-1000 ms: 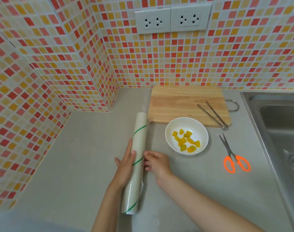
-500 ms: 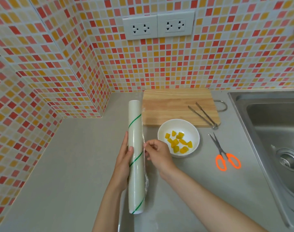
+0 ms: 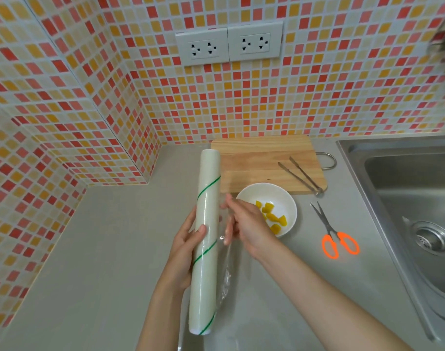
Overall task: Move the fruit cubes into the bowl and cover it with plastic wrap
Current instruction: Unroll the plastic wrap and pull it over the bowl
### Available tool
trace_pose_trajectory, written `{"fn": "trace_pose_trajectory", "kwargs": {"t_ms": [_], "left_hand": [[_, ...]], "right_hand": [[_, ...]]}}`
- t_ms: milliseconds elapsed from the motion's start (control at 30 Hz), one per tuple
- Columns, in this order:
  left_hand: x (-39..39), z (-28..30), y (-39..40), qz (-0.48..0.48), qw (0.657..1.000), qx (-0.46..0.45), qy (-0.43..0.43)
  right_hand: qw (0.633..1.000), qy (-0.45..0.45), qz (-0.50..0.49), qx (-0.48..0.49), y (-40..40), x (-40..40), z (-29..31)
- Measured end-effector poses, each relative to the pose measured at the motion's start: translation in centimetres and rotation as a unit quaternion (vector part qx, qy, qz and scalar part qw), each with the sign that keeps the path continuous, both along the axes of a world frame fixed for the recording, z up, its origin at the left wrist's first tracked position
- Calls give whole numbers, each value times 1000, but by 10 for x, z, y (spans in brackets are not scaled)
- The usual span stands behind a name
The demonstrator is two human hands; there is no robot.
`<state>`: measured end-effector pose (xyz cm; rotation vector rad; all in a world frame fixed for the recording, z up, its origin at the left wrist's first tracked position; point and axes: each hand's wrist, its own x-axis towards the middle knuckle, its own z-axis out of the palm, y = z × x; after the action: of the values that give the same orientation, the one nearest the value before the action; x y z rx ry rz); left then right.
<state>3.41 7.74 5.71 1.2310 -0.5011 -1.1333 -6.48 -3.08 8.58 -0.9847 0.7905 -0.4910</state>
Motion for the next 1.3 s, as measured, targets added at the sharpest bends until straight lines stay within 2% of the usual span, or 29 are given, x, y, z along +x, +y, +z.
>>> {"fn": "trace_pose_trajectory", "kwargs": {"t_ms": [100,233,433,567,700,833,933,1033,1100,1300], "left_hand": [[0,3,-1,0,1000,-7,16],[0,2,-2,0,999,-2,32],[-3,2,-6,16,999,0,51],[-6,4,-10,-19,998,-12,67],[-8,4,-13,-28,991,-30,127],[-4,6,-14,-33,991,-24,130],[-3,10,-16,-46,984,-46,166],[-2,13,-14,-57,980,-41,189],[-2,13,-12,-51,982,-21,178],[-2,12,-13,-7,989,-26,144]], "right_hand": [[998,-17,-15,-61,-2,-1,-1],[990,-13,-88,-109,-1,-2,-1],[977,2,-179,-115,2,-3,-1],[974,-12,-202,-102,-3,-5,1],[986,-21,-153,-66,-11,-8,3],[998,51,-25,-18,-18,-11,3],[998,63,14,17,-21,-7,2],[999,0,-16,32,-27,1,4],[998,-32,-45,9,-31,5,6],[981,-23,-183,-61,-32,9,5]]}}
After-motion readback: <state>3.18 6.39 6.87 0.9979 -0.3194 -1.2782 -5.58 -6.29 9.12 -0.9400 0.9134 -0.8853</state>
